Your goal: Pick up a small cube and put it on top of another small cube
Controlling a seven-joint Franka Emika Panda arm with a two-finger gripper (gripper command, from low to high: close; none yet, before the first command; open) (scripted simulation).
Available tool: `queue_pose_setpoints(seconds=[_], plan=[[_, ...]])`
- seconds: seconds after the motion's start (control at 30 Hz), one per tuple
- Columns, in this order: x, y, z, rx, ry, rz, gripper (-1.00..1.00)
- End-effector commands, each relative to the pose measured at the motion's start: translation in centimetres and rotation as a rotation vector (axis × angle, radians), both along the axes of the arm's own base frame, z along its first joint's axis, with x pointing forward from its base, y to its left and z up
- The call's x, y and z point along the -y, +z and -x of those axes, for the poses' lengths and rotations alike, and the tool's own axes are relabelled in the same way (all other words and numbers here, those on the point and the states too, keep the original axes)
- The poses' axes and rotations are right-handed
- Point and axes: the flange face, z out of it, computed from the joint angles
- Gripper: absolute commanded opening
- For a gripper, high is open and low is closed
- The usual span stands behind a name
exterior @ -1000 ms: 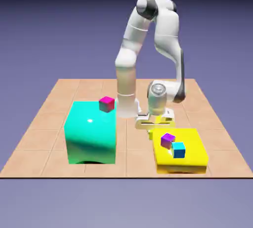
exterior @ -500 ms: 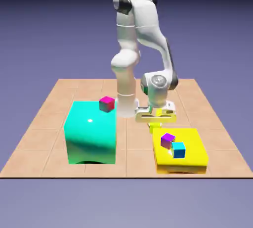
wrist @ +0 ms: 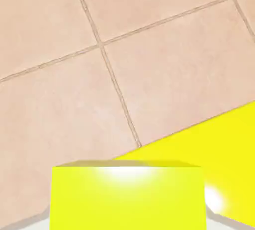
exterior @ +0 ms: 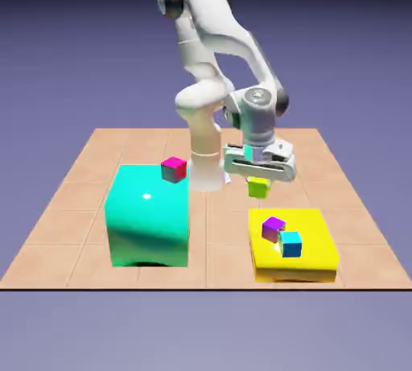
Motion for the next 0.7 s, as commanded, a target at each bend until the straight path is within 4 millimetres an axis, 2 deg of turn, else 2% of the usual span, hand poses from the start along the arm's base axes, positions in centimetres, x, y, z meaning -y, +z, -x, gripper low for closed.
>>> queue_pose_setpoints(seconds=[0.0, 0.13, 0.23, 0.33, 0.47, 0.5, 0.53, 0.67], plan=[[1.3, 1.0, -0.4, -0.001, -0.060, -0.003, -1.00], [7.1, 5.1, -1.2, -0.003, -0.301, -0.001, -1.00], [11.7, 8.2, -0.9, -0.003, -0.486, 0.003, -1.00], [16.3, 11.2, 0.3, -0.003, -0.674, 0.009, -1.00], [22.3, 15.2, 3.3, -0.002, -0.933, 0.021, -1.00], [22.4, 13.8, 3.8, -0.023, -0.902, 0.018, -1.00], [22.4, 13.8, 3.8, -0.023, -0.902, 0.018, -1.00], [21.6, 7.8, 3.8, -0.023, -0.902, 0.018, -1.00]])
